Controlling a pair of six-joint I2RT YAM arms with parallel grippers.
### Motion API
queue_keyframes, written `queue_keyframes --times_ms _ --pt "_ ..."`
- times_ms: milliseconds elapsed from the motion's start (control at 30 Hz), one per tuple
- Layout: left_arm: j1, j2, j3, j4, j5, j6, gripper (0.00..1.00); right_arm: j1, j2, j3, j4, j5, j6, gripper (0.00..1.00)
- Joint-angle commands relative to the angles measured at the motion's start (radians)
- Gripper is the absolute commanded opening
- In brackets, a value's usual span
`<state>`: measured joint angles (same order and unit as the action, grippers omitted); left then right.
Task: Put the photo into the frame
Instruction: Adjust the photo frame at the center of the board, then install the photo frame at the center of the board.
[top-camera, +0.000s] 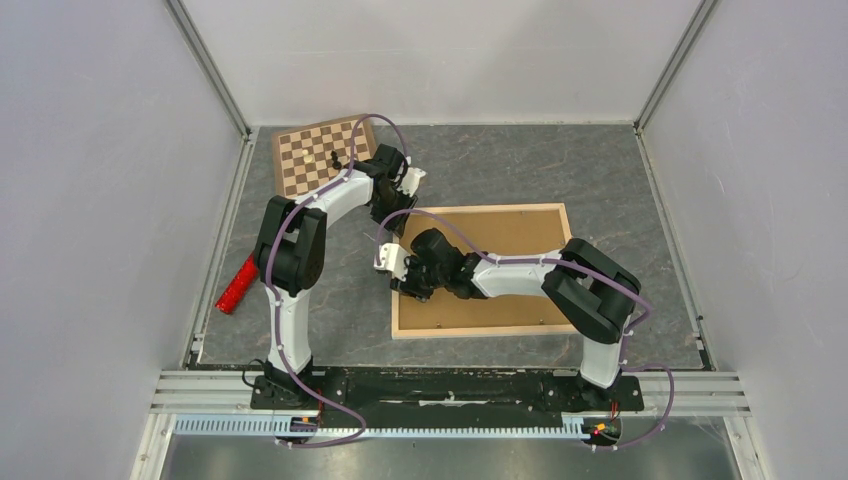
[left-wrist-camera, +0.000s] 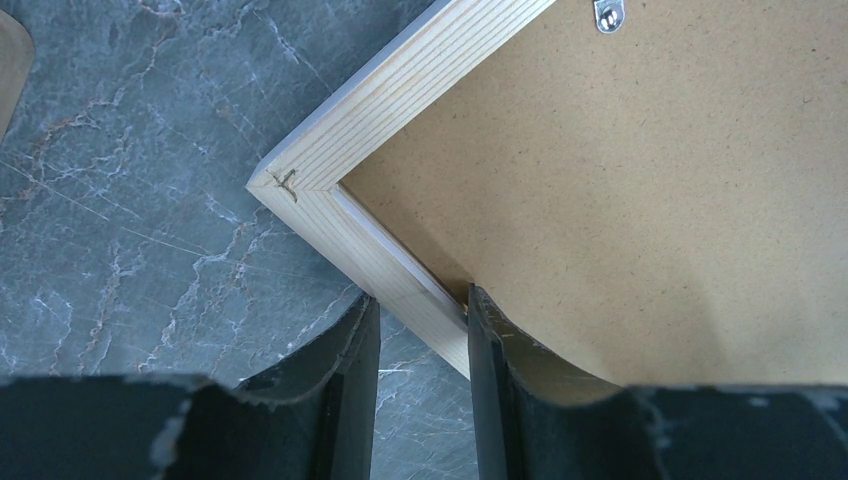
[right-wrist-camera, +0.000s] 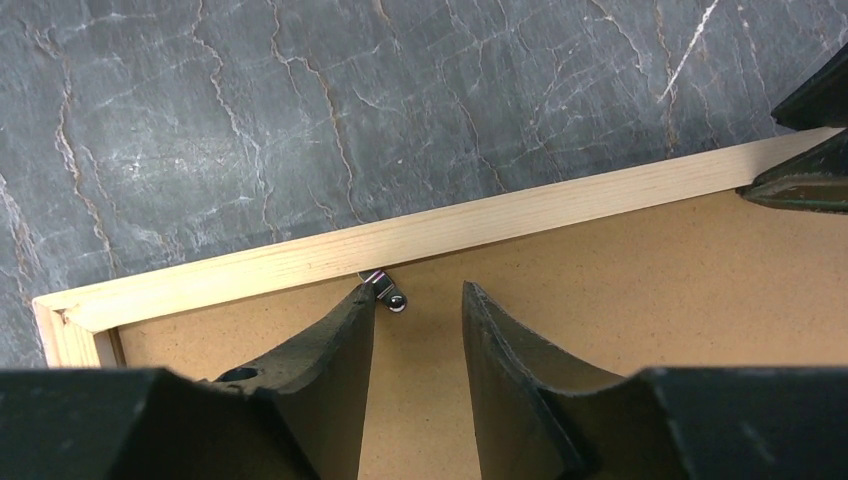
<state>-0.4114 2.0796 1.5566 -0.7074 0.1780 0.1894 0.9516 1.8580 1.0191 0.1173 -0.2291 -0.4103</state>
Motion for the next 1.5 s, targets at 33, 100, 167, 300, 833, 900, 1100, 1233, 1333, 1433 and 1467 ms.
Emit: queue_keyframes --times_ms 33,100,167,300,833,900,1100,1233,1333,1433,1467 --pt "0.0 0.013 -0.027 0.016 -0.008 0.074 0.25 -0.011 0.002 -0.018 0.04 0.086 0.065 0.4" --pt "0.0 0.012 -0.027 0.016 -0.009 0.073 0.25 -0.014 0.001 -0.019 0.039 0.094 0.077 0.4" --pt "-0.001 0.014 -0.029 0.016 -0.007 0.074 0.25 -0.017 0.001 -0.02 0.041 0.094 0.086 0.4" --pt "-0.001 0.014 -0.029 0.016 -0.005 0.073 0.25 -0.02 0.001 -0.017 0.038 0.106 0.108 0.4" --pt "0.0 0.013 -0.033 0.016 -0.005 0.077 0.25 -0.039 0.013 -0.014 0.015 0.189 0.219 0.4" --pt "0.0 0.013 -0.035 0.016 -0.004 0.077 0.24 -0.04 0.017 -0.011 0.013 0.192 0.232 0.4" --pt "-0.001 0.014 -0.033 0.016 -0.002 0.077 0.24 -0.049 0.029 -0.008 0.011 0.181 0.281 0.4" --pt "0.0 0.016 -0.032 0.016 -0.001 0.076 0.24 -0.056 0.033 -0.01 0.014 0.169 0.313 0.4" --pt "0.0 0.014 -0.032 0.016 -0.002 0.076 0.24 -0.057 0.034 -0.012 0.02 0.164 0.33 0.4" --pt "0.0 0.013 -0.033 0.016 -0.002 0.077 0.24 -0.057 0.039 -0.014 0.021 0.16 0.342 0.4" --pt "0.0 0.013 -0.033 0.016 -0.003 0.077 0.24 -0.057 0.041 -0.015 0.022 0.162 0.345 0.4"
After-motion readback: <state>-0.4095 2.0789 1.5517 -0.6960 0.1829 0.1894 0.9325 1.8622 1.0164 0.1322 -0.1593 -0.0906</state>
